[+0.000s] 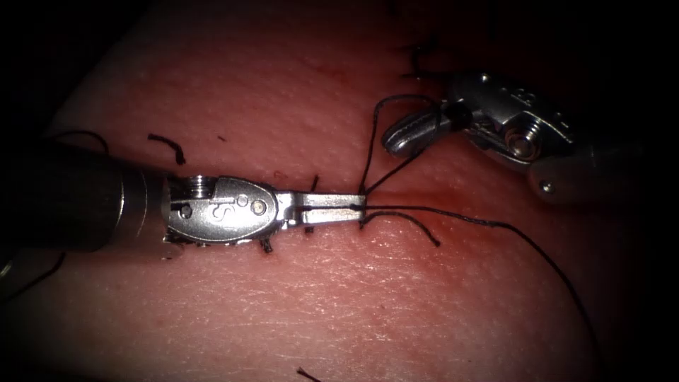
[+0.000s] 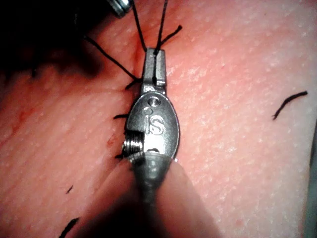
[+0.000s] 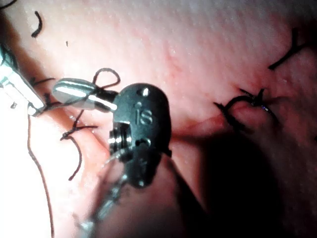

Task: Wound Closure
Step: Loop the suture around the right gripper clockwise

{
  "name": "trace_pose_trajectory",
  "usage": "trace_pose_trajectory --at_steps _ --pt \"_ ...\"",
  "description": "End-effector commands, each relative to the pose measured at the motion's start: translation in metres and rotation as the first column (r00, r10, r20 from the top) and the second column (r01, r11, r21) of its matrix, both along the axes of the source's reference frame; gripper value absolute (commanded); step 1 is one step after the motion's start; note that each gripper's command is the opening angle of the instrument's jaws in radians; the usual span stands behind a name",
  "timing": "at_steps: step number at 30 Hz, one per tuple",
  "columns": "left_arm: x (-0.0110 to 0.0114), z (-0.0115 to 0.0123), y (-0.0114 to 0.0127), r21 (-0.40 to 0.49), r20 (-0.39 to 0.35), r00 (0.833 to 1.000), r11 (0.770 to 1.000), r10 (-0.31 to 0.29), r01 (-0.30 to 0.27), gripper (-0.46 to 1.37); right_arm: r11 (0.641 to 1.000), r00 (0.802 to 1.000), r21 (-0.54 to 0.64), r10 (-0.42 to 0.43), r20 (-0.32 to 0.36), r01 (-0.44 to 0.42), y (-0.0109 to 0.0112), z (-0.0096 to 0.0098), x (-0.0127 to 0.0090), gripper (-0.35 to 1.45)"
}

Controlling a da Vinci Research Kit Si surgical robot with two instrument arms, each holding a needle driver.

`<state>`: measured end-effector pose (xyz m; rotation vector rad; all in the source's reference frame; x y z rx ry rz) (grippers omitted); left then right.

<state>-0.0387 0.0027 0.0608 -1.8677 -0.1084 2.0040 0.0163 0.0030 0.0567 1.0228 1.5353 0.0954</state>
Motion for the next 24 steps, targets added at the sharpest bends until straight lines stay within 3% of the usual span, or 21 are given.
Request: trace_pose_trajectory --at_steps 1,16,24 --pt "0.0001 -0.0001 0.0 0.001 0.004 1.0 1.0 0.009 -0.009 -0.35 1.0 1.0 -0.023 -0.018 0.011 0.019 0.0001 0.0 -0.0001 -0.35" --pt "0.0002 0.0002 0.001 0.025 0.014 1.0 1.0 0.004 -0.004 -0.35 0.972 0.986 -0.162 -0.169 0.015 0.169 -0.0005 -0.0008 0.0013 -0.35" --pt "-0.0001 0.0005 0.0015 0.03 0.014 1.0 1.0 -0.001 0.001 -0.35 0.93 0.958 -0.227 -0.276 0.084 0.288 -0.0014 -0.0011 0.0017 -0.35"
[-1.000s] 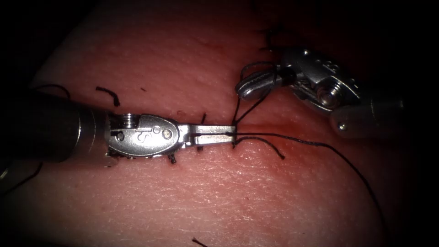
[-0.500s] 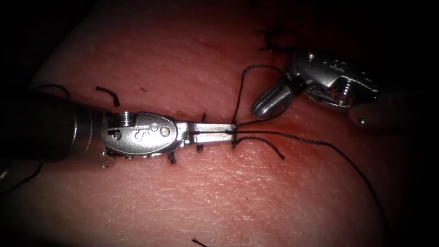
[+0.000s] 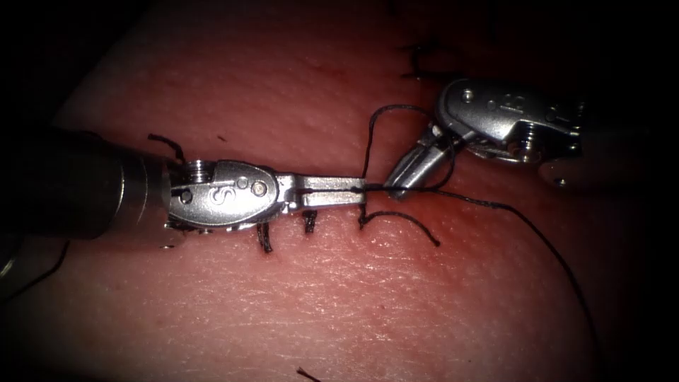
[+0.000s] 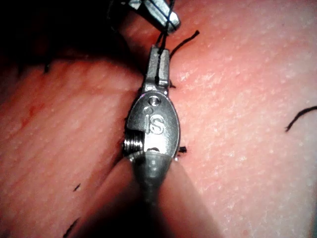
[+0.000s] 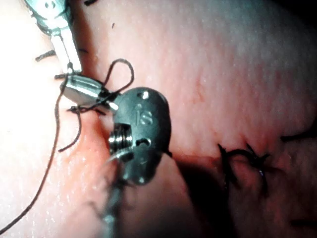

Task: Wound Closure
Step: Loop the suture around the right gripper clockwise, then grasp the suture tail with the right tool

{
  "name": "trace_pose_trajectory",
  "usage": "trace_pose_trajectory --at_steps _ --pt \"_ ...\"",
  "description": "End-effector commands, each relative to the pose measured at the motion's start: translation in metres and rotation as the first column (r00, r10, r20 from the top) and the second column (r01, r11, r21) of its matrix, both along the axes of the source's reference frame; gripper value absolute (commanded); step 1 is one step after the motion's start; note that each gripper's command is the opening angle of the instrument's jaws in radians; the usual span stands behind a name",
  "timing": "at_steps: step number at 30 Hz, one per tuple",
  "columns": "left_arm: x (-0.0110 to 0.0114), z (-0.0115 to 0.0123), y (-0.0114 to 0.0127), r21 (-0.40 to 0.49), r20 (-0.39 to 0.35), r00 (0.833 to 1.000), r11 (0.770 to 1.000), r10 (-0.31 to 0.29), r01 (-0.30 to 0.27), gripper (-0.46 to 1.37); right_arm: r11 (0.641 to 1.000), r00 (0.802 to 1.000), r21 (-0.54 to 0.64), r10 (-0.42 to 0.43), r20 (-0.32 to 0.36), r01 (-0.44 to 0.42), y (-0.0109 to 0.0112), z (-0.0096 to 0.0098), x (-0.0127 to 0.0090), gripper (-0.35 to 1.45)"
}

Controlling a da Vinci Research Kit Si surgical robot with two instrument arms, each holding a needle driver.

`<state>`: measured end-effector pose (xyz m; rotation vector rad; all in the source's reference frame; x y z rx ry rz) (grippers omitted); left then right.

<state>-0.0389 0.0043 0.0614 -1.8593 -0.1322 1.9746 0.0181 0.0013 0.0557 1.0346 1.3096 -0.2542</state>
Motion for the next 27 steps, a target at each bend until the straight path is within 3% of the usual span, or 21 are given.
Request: trace_pose_trajectory --at_steps 1,6,9,10,11,14,16,18,21,27 --pt "0.0 0.0 0.0 0.0 0.002 1.0 1.0 0.008 -0.008 -0.35 1.0 1.0 -0.017 -0.012 0.011 0.012 0.0001 -0.0001 0.0 -0.35" --pt "0.0001 0.0 0.0002 0.002 0.004 1.0 1.0 0.007 -0.007 -0.35 0.986 0.989 -0.096 -0.126 0.08 0.134 -0.0009 -0.0004 0.0001 -0.35" --pt "0.0001 0.0 0.0004 0.002 0.004 1.0 1.0 0.006 -0.006 -0.35 0.975 0.968 -0.108 -0.172 0.185 0.194 -0.001 -0.0003 0.0004 -0.35" --pt "0.0 0.0 0.0004 0.002 0.004 1.0 1.0 0.006 -0.006 -0.35 0.97 0.952 -0.106 -0.187 0.241 0.218 -0.001 -0.0003 0.0005 -0.25" --pt "0.0 0.0 0.0004 0.002 0.004 1.0 1.0 0.006 -0.006 -0.35 0.968 0.95 -0.111 -0.191 0.247 0.223 -0.001 -0.0003 0.0006 -0.2" --pt "0.0 0.0 0.0003 0.002 0.003 1.0 1.0 0.006 -0.006 -0.35 0.957 0.92 -0.118 -0.214 0.329 0.264 -0.0015 -0.0001 0.0006 0.36" --pt "0.0 0.0 0.0002 0.002 0.003 1.0 1.0 0.006 -0.006 -0.35 0.945 0.905 -0.141 -0.229 0.359 0.295 -0.0018 0.0 0.0006 0.61" --pt "0.0001 0.0 0.0002 0.002 0.004 1.0 1.0 0.007 -0.007 -0.35 0.935 0.896 -0.16 -0.24 0.375 0.318 -0.0021 0.0001 0.0006 0.8" --pt "0.0002 -0.0001 0.0001 0.002 0.005 1.0 1.0 0.009 -0.009 -0.35 0.918 0.909 -0.213 -0.256 0.329 0.336 -0.0027 0.0004 0.0003 1.08" --pt "0.0003 0.0 0.0002 0.007 0.007 1.0 1.0 0.008 -0.008 -0.35 0.914 0.938 -0.25 -0.265 0.224 0.318 -0.0031 0.0007 -0.0009 1.16"
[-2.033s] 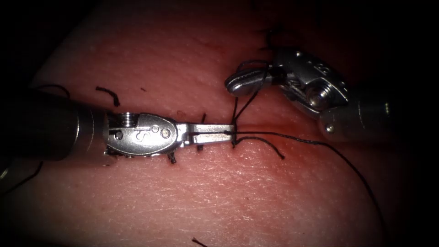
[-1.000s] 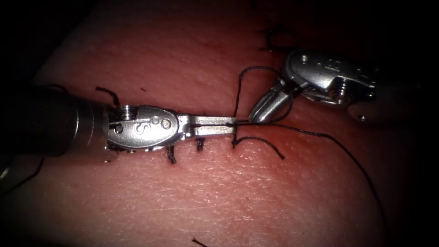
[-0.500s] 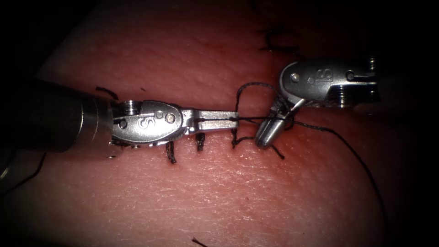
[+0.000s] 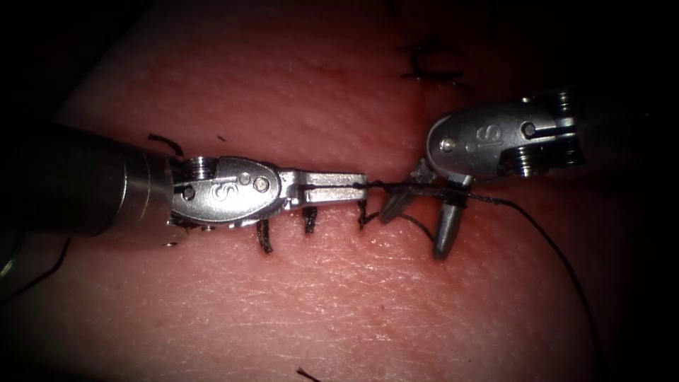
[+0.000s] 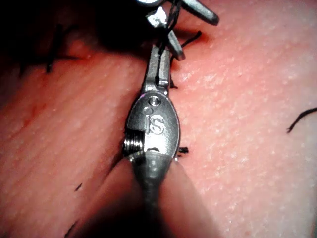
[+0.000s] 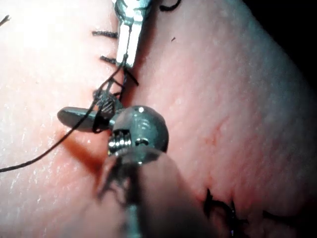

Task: Wound Closure
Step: Grasp the suture tail with the right tool

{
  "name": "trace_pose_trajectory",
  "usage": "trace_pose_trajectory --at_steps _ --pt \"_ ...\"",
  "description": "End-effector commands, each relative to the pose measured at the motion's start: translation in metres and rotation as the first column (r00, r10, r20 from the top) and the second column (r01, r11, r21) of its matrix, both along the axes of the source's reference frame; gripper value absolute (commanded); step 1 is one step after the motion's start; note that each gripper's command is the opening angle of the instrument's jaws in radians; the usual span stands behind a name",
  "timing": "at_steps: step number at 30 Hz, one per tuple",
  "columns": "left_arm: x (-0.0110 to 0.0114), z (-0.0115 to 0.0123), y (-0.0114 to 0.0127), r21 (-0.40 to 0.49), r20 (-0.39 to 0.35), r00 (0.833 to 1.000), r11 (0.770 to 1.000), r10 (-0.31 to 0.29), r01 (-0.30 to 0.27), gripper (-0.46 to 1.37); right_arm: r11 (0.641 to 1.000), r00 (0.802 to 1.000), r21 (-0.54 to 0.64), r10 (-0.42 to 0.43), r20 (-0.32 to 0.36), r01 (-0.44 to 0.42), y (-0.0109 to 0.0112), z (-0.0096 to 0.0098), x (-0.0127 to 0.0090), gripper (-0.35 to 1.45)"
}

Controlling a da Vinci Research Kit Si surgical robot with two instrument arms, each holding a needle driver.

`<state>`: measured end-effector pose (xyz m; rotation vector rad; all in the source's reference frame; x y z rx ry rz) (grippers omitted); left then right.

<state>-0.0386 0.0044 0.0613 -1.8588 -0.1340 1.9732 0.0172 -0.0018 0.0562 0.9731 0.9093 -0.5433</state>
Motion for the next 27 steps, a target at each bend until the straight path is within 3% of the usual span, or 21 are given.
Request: trace_pose_trajectory --at_steps 1,6,11,19,24,27 --pt "0.0 0.0 0.0001 0.005 0.006 1.0 1.0 0.008 -0.008 -0.35 1.0 1.0 0.008 -0.002 -0.02 0.003 0.0001 0.0001 -0.0004 1.16" --pt "0.0 0.0001 0.0001 0.011 0.006 1.0 1.0 0.007 -0.007 -0.35 1.0 0.992 -0.01 -0.019 -0.124 0.018 0.0002 0.0004 -0.0012 1.05" --pt "-0.0004 0.0003 0.0 0.015 0.005 1.0 1.0 0.004 -0.004 -0.35 0.999 0.985 -0.031 -0.03 -0.172 0.026 0.0005 0.0012 -0.001 0.98" --pt "-0.0002 0.0005 0.0002 0.019 0.006 1.0 1.0 0.004 -0.004 -0.35 0.999 0.976 -0.038 -0.023 -0.219 0.015 -0.0005 0.0017 -0.0003 1.01" --pt "-0.0002 0.0006 0.0002 0.024 0.007 1.0 1.0 0.004 -0.004 -0.35 0.999 0.972 -0.034 -0.016 -0.236 0.008 -0.0011 0.0018 -0.0002 0.86" --pt "-0.0002 0.0007 0.0002 0.024 0.007 1.0 1.0 0.004 -0.004 -0.35 1.0 0.968 -0.03 -0.015 -0.251 0.008 -0.0016 0.0017 0.0 0.64"
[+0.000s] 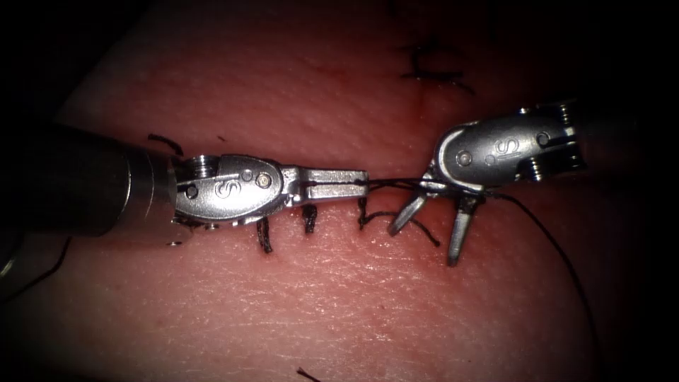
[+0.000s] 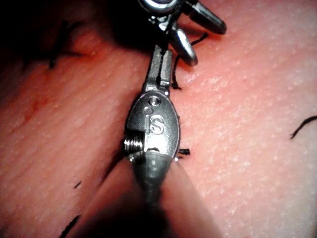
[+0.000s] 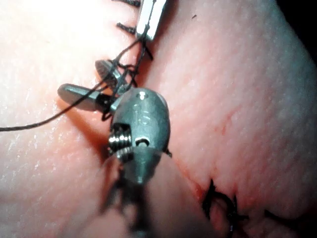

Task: Wound Closure
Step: Grasp the suture tail with the right tool, then tension the knot by pulling up with the right tool and down with the left

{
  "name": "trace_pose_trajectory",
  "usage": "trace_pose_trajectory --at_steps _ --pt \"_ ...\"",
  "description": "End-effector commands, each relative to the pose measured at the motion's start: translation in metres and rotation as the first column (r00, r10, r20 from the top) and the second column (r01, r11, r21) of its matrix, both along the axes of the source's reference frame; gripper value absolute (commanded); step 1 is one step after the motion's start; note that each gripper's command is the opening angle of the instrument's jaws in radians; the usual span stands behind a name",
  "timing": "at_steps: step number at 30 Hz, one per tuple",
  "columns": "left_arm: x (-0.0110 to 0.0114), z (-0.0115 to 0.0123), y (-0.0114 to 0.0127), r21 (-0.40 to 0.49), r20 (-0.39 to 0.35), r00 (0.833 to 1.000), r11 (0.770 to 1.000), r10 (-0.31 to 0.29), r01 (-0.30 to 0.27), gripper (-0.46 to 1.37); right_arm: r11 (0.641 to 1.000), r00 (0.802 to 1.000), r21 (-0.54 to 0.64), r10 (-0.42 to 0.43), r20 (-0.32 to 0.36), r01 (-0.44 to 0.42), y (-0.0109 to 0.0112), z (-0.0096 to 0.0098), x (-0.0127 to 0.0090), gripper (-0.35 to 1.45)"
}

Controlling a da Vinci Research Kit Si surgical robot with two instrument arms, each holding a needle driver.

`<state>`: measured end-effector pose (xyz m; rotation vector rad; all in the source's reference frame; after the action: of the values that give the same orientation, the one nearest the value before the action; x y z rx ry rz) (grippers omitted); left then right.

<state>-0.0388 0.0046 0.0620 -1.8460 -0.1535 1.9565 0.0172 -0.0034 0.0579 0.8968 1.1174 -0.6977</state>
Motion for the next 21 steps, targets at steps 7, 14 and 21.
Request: trace_pose_trajectory --at_steps 7,14,21 --pt "0.0 0.0001 -0.0005 0.008 0.005 1.0 1.0 0.011 -0.011 -0.35 1.0 0.999 0.015 -0.026 -0.042 0.026 0.0002 0.0003 0.0002 -0.35" --pt "0.0005 0.0 -0.0012 0.012 0.009 1.0 1.0 0.019 -0.019 -0.35 1.0 0.998 0.025 -0.014 -0.055 0.015 0.0012 0.0002 0.0008 -0.35" --pt "0.0008 -0.0002 -0.0017 0.011 0.011 1.0 1.0 0.024 -0.024 -0.35 0.998 0.997 0.057 0.025 -0.072 -0.02 0.0027 -0.0004 0.0009 -0.35"
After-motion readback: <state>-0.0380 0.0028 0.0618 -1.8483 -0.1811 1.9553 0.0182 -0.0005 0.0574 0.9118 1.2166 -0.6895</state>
